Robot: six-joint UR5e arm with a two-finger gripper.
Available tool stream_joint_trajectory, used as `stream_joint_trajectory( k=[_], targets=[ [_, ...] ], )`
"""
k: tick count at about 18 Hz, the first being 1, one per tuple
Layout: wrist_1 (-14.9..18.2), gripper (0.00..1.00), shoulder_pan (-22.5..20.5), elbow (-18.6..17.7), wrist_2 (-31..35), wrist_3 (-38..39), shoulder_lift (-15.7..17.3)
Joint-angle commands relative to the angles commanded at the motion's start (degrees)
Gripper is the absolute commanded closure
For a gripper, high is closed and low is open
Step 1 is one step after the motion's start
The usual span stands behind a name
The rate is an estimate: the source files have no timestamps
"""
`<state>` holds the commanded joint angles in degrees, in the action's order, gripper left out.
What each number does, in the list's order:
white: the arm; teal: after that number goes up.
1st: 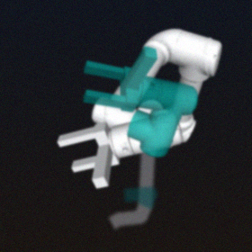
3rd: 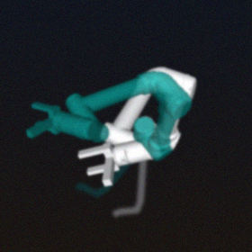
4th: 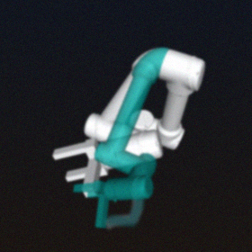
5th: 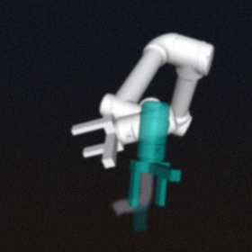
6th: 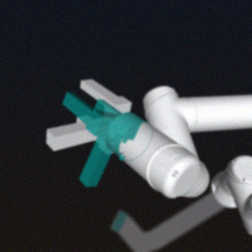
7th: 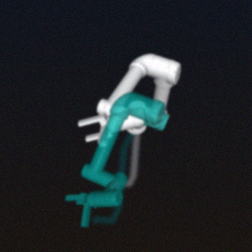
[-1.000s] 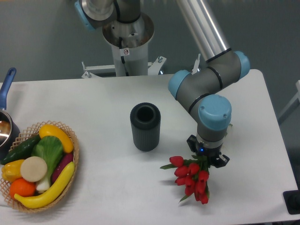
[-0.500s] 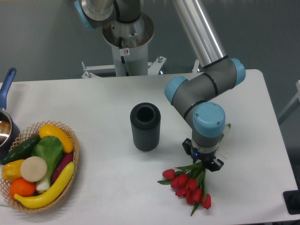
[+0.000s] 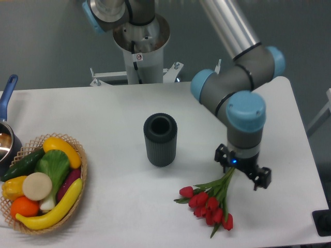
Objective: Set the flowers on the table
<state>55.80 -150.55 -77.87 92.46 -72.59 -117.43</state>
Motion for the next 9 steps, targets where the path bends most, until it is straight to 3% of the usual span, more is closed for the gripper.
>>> stream_joint_trajectory(
  k=[4,9],
  targets=[
    [4.39,0.0,-2.64,0.53,-0.79,-0.88,2.99],
    [12.65,0.0,-9.31,0.18,-7.19,-13.7,7.91]
  ],
)
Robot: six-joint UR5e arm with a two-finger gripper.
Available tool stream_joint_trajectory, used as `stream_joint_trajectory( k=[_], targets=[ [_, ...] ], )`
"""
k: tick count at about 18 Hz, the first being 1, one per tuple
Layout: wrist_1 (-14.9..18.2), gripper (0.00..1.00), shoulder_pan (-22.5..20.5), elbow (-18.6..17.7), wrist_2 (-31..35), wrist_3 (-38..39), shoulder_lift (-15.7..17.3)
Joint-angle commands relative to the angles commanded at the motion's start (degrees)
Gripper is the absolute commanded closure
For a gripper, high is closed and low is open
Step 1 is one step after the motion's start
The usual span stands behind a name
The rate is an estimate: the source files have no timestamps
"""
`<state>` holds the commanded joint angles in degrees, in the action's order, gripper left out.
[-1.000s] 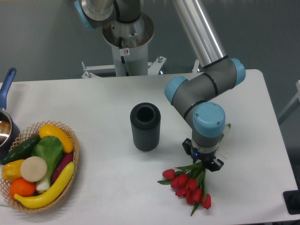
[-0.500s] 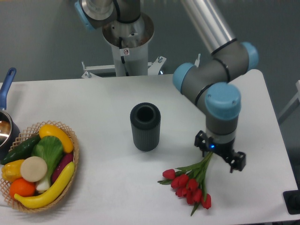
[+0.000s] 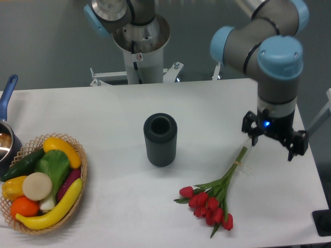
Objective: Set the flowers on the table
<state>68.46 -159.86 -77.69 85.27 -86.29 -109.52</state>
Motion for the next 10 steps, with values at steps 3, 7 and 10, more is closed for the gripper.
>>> stream_joint_trajectory(
  k=[3,7,10],
  targets=[
    [3.52,0.0,-3.43,-0.79,-2.55,-7.56,2.02],
    [4.49,0.0,-6.6,-3.07,-4.93,-12.93,4.13],
    [4.49,0.0,-8.01,-4.31,-6.07,-14.87,5.37]
  ],
)
